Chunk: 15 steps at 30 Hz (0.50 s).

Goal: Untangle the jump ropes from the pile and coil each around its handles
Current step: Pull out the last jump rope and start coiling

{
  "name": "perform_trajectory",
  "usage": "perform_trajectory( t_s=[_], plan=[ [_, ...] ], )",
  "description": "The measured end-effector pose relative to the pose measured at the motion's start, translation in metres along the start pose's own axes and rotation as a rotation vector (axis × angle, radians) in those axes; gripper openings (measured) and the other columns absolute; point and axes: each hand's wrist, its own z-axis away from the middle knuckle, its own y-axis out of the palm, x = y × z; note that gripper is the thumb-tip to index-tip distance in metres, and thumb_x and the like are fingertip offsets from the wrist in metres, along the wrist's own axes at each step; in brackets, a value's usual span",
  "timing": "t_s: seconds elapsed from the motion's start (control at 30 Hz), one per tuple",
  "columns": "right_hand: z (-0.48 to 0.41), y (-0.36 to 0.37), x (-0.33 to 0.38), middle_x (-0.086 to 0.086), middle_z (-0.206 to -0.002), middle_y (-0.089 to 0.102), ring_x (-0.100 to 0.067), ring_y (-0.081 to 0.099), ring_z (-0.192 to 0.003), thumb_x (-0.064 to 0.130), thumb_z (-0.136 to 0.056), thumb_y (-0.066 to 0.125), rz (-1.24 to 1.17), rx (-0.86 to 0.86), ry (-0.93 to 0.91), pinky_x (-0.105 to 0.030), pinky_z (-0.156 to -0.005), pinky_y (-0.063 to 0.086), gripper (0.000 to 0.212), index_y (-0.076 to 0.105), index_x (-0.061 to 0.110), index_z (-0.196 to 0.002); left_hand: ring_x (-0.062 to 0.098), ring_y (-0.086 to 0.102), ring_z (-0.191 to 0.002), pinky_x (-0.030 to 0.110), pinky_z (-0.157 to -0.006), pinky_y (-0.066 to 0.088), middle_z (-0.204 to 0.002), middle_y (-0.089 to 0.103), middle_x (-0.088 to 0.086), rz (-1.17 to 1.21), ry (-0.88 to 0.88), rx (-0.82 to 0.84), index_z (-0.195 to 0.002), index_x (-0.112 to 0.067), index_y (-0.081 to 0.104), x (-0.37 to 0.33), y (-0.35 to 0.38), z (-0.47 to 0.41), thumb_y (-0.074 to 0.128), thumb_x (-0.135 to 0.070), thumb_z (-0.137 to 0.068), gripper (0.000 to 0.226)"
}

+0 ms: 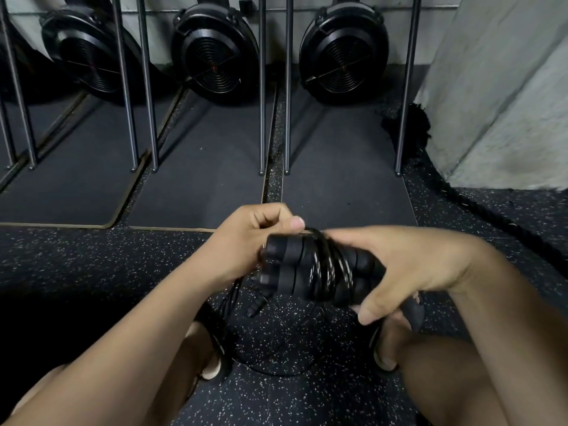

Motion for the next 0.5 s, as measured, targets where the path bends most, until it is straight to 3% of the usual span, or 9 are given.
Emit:
perform_trajectory(
  t_s=[0.07,0.1,0.17,0.23,0.33,0.43,0.5],
  plan=[
    [0.002,-0.003,-0.003,-0.014,-0.081,0.064,-0.021,0.057,-0.059,-0.021,-0.079,0.077,-0.091,-0.014,-0.125,-0.020,-0.047,0.049,0.080,0.047,0.005,-0.148,0.002,0.050,-0.053,0.016,-0.053,0.041,-0.060,0.055,-0.011,0.030,-0.052,-0.010,-0.065,-0.018,0.059,-0.001,0.007,0.000,0.057,0.010,-0.097,0.043],
    [0.000,-0.005,-0.006,-0.016,-0.081,0.063,-0.019,0.055,-0.056,-0.020,-0.079,0.075,-0.123,-0.052,-0.174,-0.021,-0.048,0.048,0.078,0.044,-0.001,-0.147,0.003,0.046,-0.053,0.021,-0.054,0.037,-0.059,0.053,-0.012,0.003,-0.056,-0.036,-0.063,-0.023,0.059,-0.001,0.011,0.001,0.050,0.014,-0.100,0.053],
    [-0.005,-0.007,-0.009,-0.021,-0.086,0.065,-0.020,0.054,-0.057,-0.020,-0.079,0.075,-0.171,-0.166,-0.234,-0.025,-0.050,0.048,0.072,0.042,-0.004,-0.142,0.011,0.029,-0.053,0.032,-0.055,0.019,-0.057,0.039,-0.008,0.002,-0.080,-0.080,-0.058,-0.029,0.055,0.005,0.018,-0.001,0.048,-0.003,-0.109,0.058],
    [-0.012,-0.007,-0.012,-0.031,-0.105,0.070,-0.027,0.055,-0.066,-0.025,-0.083,0.074,-0.200,-0.298,-0.264,-0.028,-0.051,0.049,0.067,0.043,-0.002,-0.138,0.016,0.019,-0.055,0.037,-0.054,0.011,-0.059,0.029,-0.006,-0.013,-0.100,-0.076,-0.064,-0.031,0.062,0.015,0.022,-0.004,0.045,-0.025,-0.115,0.054],
    [-0.021,-0.007,-0.013,-0.022,-0.103,0.076,-0.025,0.064,-0.071,-0.025,-0.085,0.070,-0.226,-0.509,-0.266,-0.030,-0.052,0.050,0.060,0.047,0.004,-0.132,0.018,0.021,-0.052,0.031,-0.050,0.018,-0.060,0.027,-0.004,-0.116,-0.100,-0.037,-0.093,-0.025,0.074,0.021,0.027,-0.005,0.047,-0.046,-0.113,0.040],
    [-0.028,-0.013,-0.017,-0.019,-0.105,0.075,-0.031,0.065,-0.068,-0.018,-0.081,0.079,-0.130,-0.752,-0.219,-0.035,-0.056,0.056,0.059,0.052,0.007,-0.126,0.018,0.033,-0.050,0.030,-0.051,0.026,-0.059,0.039,-0.004,-0.303,-0.097,0.014,-0.097,-0.027,0.075,0.026,0.033,-0.003,0.052,-0.045,-0.111,0.032],
    [-0.032,-0.021,-0.024,-0.011,-0.112,0.074,-0.028,0.072,-0.065,-0.009,-0.078,0.085,0.059,-0.920,-0.159,-0.043,-0.062,0.062,0.060,0.054,0.017,-0.121,0.015,0.040,-0.051,0.030,-0.051,0.031,-0.059,0.046,-0.007,-0.430,-0.092,0.066,-0.097,-0.029,0.076,0.025,0.038,0.000,0.055,-0.041,-0.110,0.027]
  ],
)
